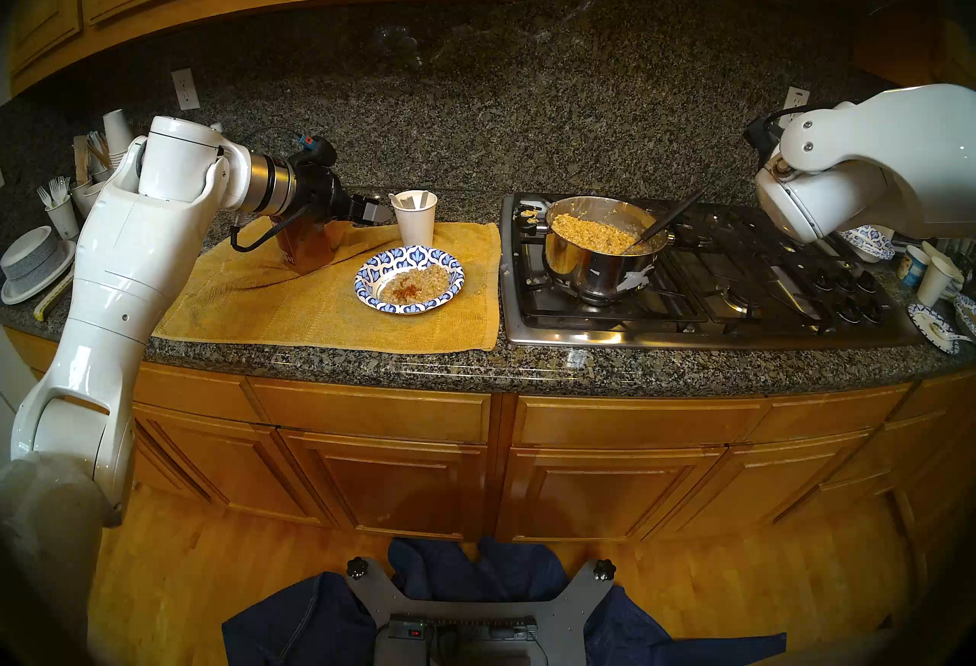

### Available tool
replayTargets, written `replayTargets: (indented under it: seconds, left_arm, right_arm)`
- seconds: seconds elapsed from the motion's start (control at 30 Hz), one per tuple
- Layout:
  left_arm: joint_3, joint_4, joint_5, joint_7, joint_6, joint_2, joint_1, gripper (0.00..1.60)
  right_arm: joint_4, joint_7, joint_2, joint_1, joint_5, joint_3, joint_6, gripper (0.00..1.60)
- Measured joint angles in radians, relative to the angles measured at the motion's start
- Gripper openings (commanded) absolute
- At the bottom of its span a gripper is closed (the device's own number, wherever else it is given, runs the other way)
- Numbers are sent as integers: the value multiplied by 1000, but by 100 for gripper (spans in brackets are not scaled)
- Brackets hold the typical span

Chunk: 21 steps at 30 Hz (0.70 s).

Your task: Scoop oatmeal into bowl, add cinnamon, and put a spoon inside bowl

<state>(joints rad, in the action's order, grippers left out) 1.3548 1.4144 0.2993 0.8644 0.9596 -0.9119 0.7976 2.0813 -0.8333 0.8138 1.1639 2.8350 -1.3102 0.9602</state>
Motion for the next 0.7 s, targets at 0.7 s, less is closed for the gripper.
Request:
replayTargets:
  seconds: [0.7]
  left_arm:
    - [-65, -167, -12, 2, -3, -56, -118, 160]
  right_arm:
    - [1, 4, 0, 3, 0, -3, 0, 160]
